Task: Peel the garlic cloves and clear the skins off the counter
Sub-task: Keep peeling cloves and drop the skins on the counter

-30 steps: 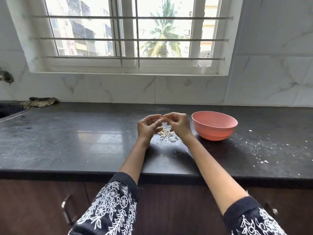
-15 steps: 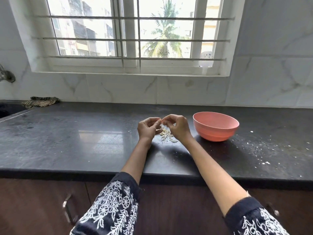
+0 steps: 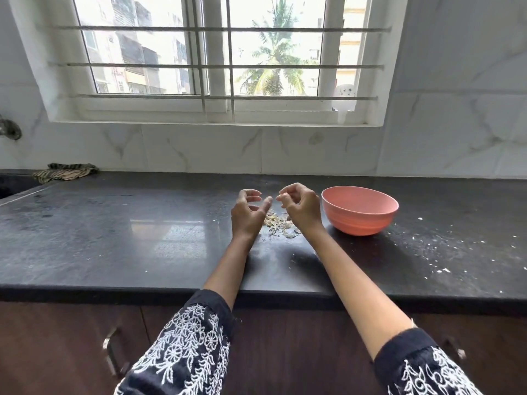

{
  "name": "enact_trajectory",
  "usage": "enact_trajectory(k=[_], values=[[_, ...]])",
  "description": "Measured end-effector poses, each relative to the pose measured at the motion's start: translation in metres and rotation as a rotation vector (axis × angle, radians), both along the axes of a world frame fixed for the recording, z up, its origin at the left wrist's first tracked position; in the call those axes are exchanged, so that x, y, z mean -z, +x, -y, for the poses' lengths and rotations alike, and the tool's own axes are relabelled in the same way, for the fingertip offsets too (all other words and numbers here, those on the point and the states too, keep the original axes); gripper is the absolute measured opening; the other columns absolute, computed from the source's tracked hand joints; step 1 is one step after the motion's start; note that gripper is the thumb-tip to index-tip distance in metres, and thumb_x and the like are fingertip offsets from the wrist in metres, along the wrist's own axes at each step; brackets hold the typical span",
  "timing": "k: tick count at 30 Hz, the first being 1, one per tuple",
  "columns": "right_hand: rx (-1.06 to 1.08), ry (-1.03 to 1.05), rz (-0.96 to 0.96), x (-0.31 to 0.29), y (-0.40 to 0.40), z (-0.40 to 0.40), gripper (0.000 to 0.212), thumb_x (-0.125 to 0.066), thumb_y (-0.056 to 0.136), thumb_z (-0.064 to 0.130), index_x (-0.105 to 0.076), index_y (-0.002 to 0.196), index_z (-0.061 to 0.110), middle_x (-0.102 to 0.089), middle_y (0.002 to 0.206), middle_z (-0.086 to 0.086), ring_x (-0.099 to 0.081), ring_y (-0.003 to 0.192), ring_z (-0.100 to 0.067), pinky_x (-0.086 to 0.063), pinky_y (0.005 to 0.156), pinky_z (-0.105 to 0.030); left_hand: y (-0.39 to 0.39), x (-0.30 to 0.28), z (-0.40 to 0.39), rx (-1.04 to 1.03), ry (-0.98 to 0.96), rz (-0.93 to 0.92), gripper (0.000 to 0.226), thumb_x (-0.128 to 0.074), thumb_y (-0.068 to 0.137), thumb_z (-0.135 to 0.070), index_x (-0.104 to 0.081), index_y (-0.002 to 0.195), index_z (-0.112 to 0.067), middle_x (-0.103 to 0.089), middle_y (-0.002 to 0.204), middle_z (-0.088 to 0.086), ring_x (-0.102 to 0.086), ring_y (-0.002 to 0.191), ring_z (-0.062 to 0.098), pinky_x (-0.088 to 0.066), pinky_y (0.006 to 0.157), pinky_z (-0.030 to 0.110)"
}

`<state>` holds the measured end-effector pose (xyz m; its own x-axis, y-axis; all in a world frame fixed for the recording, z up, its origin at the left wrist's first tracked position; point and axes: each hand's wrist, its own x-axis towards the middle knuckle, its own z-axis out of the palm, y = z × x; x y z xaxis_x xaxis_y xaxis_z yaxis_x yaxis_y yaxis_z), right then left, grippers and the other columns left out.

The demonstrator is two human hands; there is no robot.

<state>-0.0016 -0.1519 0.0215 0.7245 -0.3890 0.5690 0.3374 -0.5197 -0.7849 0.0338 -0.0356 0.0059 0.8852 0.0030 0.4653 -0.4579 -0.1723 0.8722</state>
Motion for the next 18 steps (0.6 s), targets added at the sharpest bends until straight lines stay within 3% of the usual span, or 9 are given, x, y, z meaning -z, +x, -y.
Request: enact_trajectory(k=[4, 7, 9, 12, 18], values=[[0.012, 0.017, 0.002, -0.001, 0.001, 0.000, 0.025, -0.058, 0.082, 0.008, -0.056, 0.070, 0.030, -0.071, 0.077, -0.008, -0.066, 0.072, -0.026, -0.055, 0.062, -0.046, 0.003, -0.001, -0.003, -0.061, -0.110, -0.037, 0.030, -0.057, 0.091, -0.023, -0.056, 0.061, -0.025, -0.059, 0.061, -0.002, -0.060, 0.065, 0.024, -0.055, 0.071, 0.045], [0.002, 0.026, -0.009, 0.002, 0.003, 0.002, 0.017, -0.056, 0.083, 0.008, -0.063, 0.077, 0.023, -0.071, 0.079, -0.011, -0.066, 0.073, -0.026, -0.054, 0.063, -0.046, 0.003, -0.003, -0.004, -0.037, -0.165, -0.088, 0.026, -0.071, 0.077, -0.011, -0.050, 0.073, -0.027, -0.062, 0.075, -0.005, -0.062, 0.071, 0.020, -0.056, 0.072, 0.040], [0.001, 0.024, -0.018, 0.004, 0.004, 0.003, 0.015, -0.056, 0.083, 0.008, -0.069, 0.087, 0.014, -0.071, 0.079, -0.010, -0.066, 0.073, -0.026, -0.054, 0.065, -0.047, 0.002, -0.003, -0.004, -0.011, -0.229, -0.119, 0.030, -0.065, 0.077, -0.001, -0.050, 0.076, -0.027, -0.061, 0.078, -0.006, -0.060, 0.070, 0.016, -0.055, 0.071, 0.038], [0.002, 0.016, -0.030, 0.005, 0.005, 0.003, 0.018, -0.056, 0.084, 0.006, -0.071, 0.092, 0.009, -0.069, 0.076, -0.006, -0.064, 0.071, -0.021, -0.054, 0.066, -0.045, 0.000, -0.003, -0.004, 0.019, -0.295, -0.157, 0.032, -0.048, 0.081, 0.004, -0.060, 0.065, -0.021, -0.061, 0.069, -0.002, -0.058, 0.057, 0.004, -0.052, 0.066, 0.033], [0.008, 0.019, -0.018, 0.006, 0.008, 0.004, 0.017, -0.056, 0.084, 0.006, -0.071, 0.092, 0.009, -0.069, 0.077, -0.007, -0.063, 0.069, -0.020, -0.055, 0.066, -0.042, -0.007, -0.008, -0.004, 0.138, -0.417, -0.219, 0.029, -0.050, 0.092, -0.016, -0.062, 0.065, -0.011, -0.063, 0.069, 0.003, -0.055, 0.060, 0.012, -0.047, 0.056, 0.021]])
